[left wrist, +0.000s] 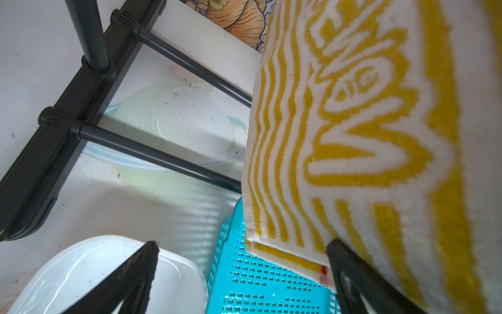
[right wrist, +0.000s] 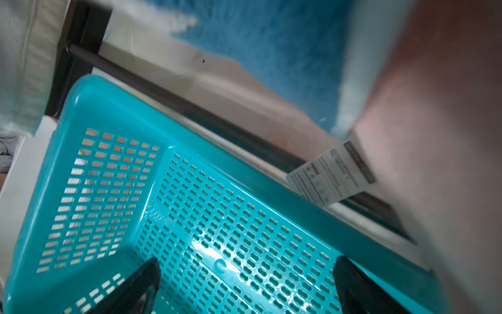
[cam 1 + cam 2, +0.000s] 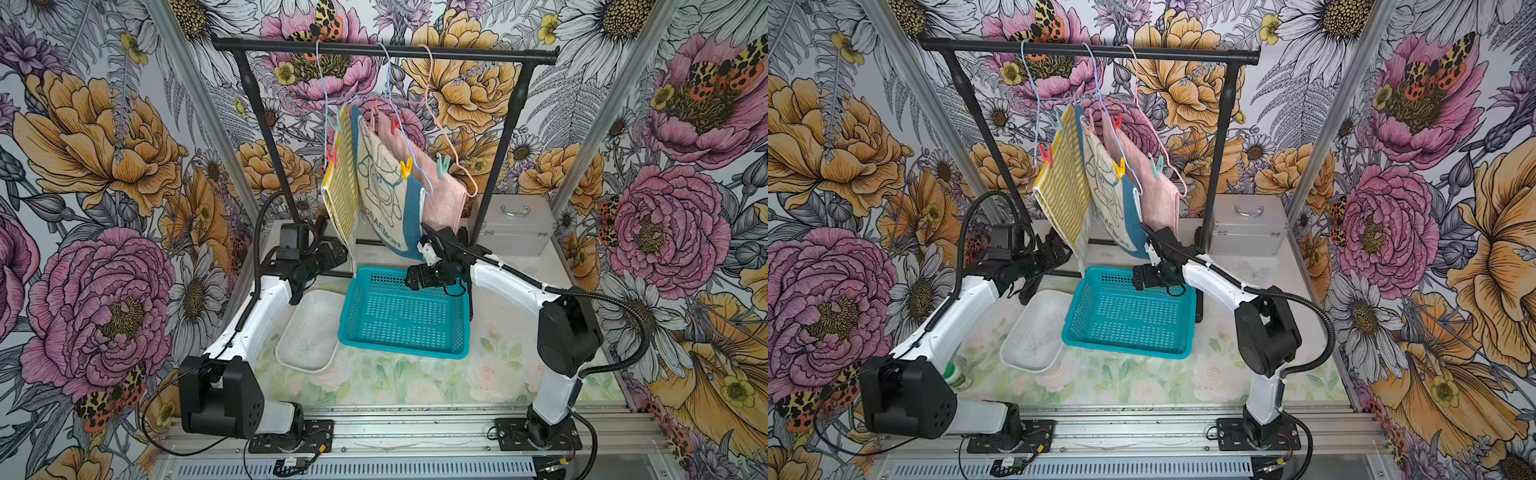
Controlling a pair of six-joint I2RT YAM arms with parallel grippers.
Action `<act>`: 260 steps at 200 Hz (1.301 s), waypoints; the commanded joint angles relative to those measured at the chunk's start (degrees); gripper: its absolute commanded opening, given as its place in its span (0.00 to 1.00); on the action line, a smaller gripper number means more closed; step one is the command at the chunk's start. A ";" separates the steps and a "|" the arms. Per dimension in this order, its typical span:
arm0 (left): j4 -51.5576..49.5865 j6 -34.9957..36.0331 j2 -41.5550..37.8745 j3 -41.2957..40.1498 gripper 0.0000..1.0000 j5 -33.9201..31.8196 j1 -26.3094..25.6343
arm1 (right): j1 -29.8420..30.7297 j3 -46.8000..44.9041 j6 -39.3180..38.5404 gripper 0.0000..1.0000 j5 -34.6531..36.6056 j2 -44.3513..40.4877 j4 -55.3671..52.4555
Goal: Remove the clothespins securing towels to the hanger
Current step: Move the basket to the center of the board, then pick up the hanger from the clothesline.
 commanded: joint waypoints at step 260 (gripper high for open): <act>-3.24 0.23 -16.22 -2.34 0.99 -12.76 -3.35 | 0.66 31.41 -12.57 0.81 9.45 -20.70 11.12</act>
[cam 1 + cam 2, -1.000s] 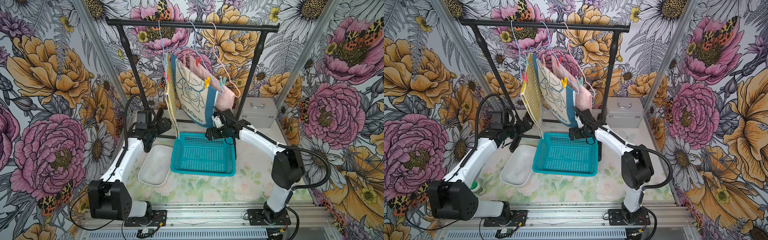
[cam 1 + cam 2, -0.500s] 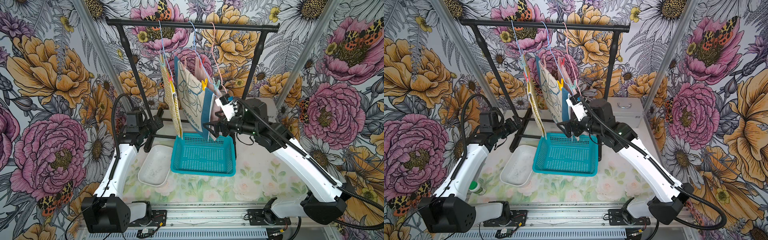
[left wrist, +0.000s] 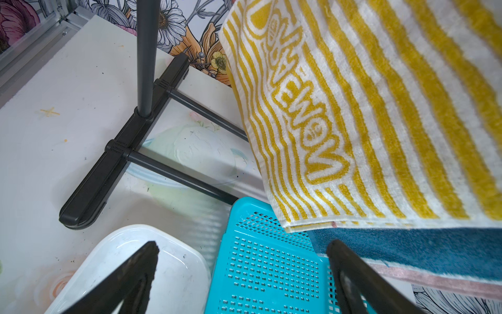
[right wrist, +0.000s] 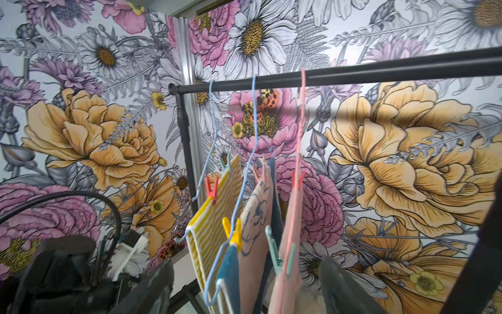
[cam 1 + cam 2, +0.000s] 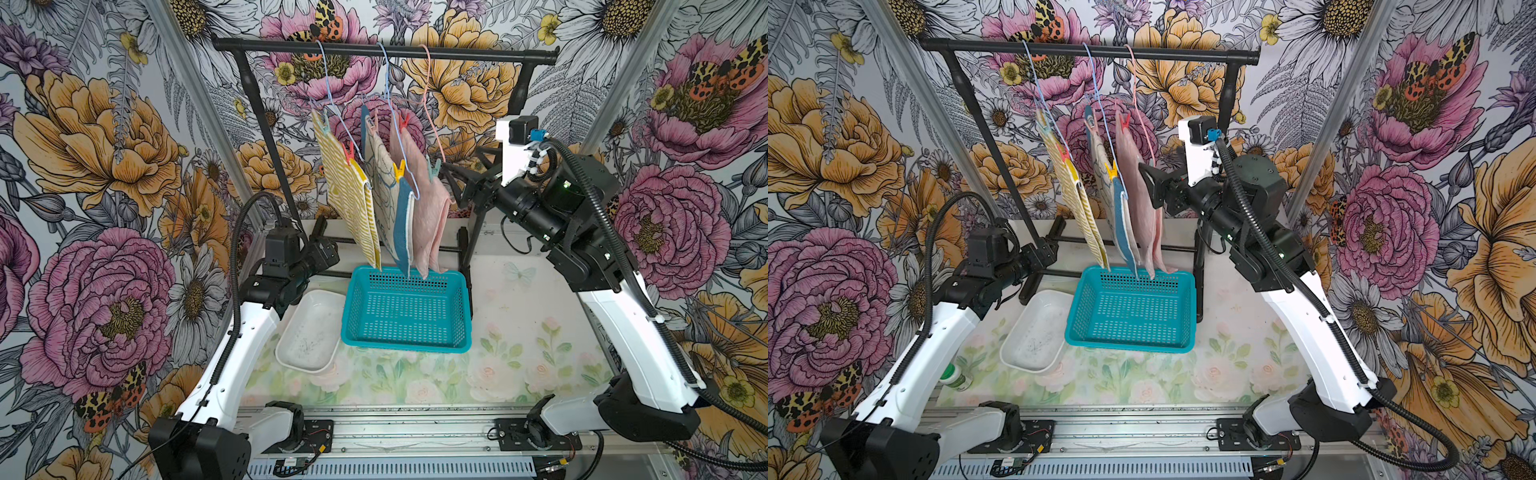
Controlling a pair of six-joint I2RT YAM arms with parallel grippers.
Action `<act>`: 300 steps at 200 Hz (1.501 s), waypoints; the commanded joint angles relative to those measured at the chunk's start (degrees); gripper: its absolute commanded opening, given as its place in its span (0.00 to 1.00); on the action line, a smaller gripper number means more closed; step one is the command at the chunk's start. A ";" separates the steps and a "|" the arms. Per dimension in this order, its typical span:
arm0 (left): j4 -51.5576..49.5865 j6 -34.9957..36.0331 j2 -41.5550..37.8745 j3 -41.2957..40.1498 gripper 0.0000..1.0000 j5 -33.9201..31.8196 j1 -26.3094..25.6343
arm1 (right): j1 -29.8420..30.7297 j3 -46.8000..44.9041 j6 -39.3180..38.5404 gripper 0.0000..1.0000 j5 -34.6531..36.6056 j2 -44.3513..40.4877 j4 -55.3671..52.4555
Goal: Remove the clothespins securing towels to the hanger
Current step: Pick up the hanger from the clothesline.
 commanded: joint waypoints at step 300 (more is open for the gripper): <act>-1.05 2.92 -2.52 -0.65 0.99 0.38 -0.23 | -3.58 4.16 4.15 0.03 0.34 12.64 1.47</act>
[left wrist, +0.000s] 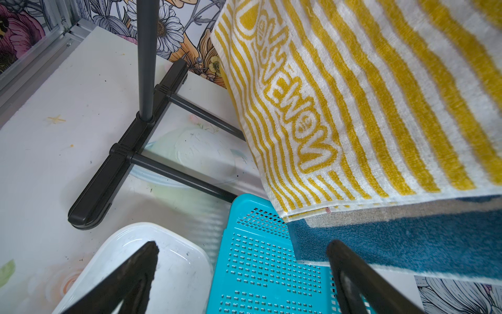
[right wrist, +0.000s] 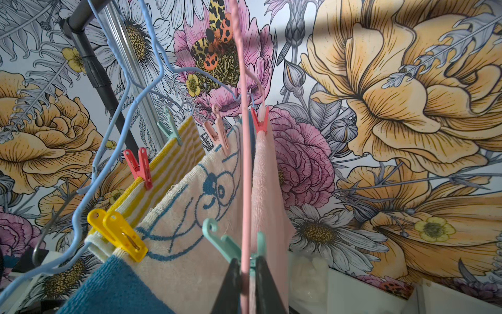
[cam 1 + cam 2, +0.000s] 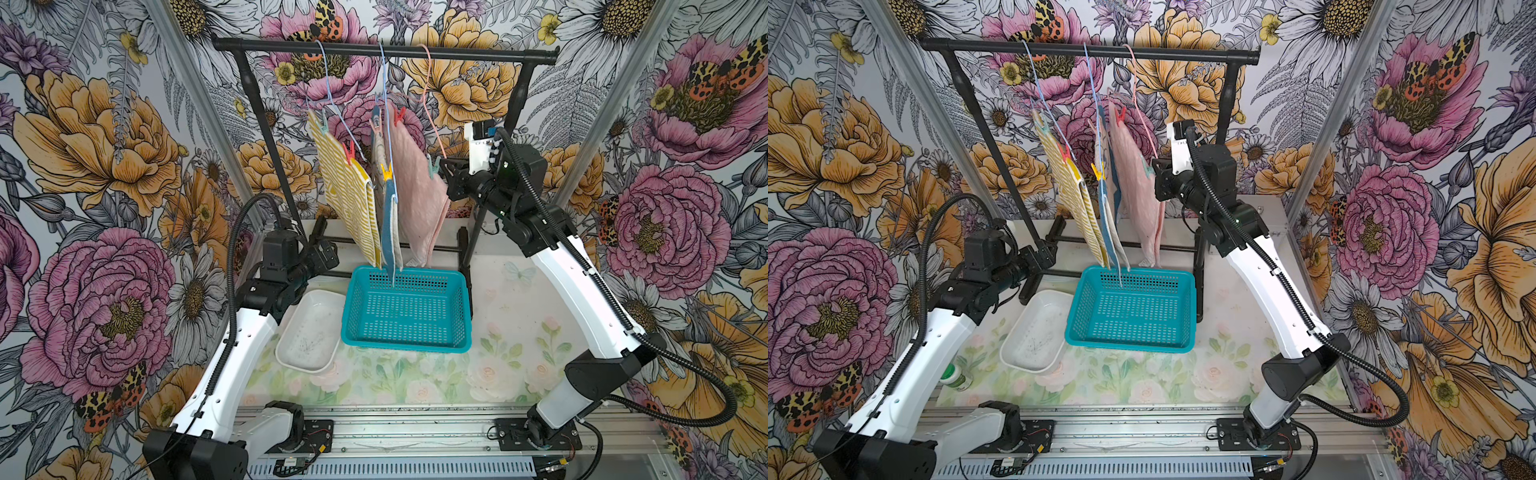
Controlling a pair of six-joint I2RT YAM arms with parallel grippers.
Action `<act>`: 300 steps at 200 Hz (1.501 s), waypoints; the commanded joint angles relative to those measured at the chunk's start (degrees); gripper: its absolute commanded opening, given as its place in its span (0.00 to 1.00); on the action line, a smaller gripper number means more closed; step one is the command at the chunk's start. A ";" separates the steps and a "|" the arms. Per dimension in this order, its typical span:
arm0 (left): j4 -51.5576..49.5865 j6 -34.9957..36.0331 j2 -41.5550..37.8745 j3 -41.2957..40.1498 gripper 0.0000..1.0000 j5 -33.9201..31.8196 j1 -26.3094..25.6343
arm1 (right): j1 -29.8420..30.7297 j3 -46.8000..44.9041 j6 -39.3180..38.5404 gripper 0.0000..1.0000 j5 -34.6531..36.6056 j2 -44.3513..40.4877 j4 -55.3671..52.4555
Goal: Remove the clothespins securing towels to the hanger
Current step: Pick up the hanger from the clothesline.
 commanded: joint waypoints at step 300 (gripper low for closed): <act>-0.17 3.18 -0.39 1.81 0.99 1.10 -0.55 | 0.51 -14.74 -9.53 0.00 -0.55 -29.79 -5.97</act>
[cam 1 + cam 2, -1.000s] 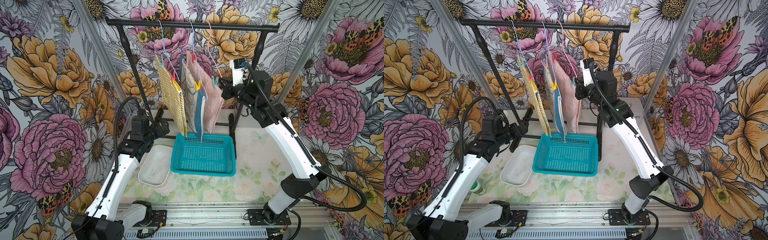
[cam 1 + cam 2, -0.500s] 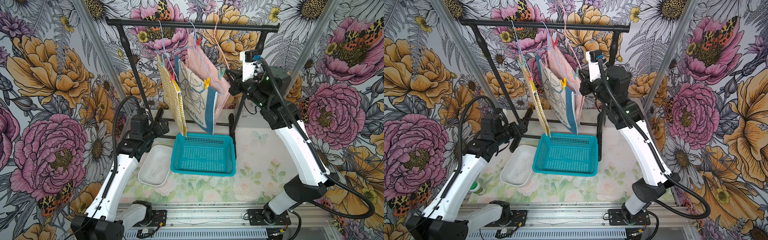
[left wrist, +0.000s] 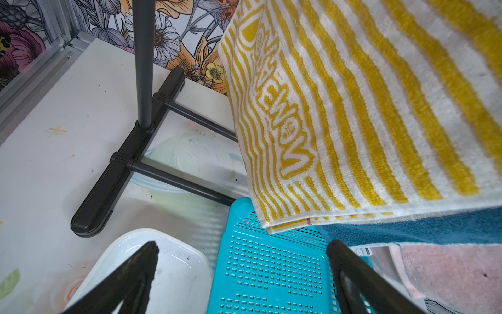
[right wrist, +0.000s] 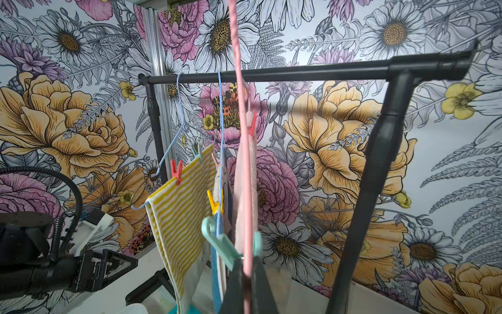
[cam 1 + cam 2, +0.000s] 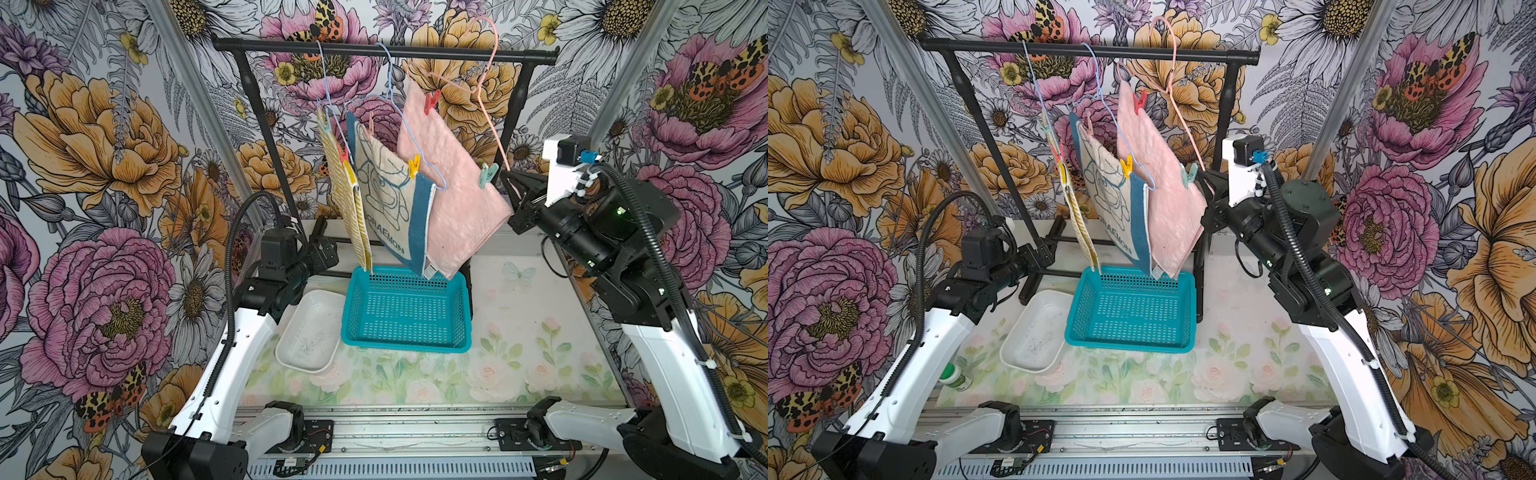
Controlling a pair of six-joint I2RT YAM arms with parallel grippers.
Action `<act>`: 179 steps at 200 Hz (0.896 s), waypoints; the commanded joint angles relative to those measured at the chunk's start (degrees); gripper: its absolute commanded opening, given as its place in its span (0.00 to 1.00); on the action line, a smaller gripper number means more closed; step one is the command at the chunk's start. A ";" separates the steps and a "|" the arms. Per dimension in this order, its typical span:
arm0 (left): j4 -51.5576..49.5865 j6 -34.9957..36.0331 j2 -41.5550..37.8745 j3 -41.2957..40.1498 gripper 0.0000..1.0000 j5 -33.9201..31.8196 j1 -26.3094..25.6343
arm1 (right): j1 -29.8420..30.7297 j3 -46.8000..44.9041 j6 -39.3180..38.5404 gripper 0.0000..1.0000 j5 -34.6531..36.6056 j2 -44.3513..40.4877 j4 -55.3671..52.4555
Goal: Remove the clothespins securing towels to the hanger
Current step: Pick up the hanger from the clothesline.
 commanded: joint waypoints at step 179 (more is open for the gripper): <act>-2.35 0.49 -6.72 -1.74 0.99 4.83 8.79 | 2.28 -9.86 3.05 0.00 -22.63 -4.15 -8.19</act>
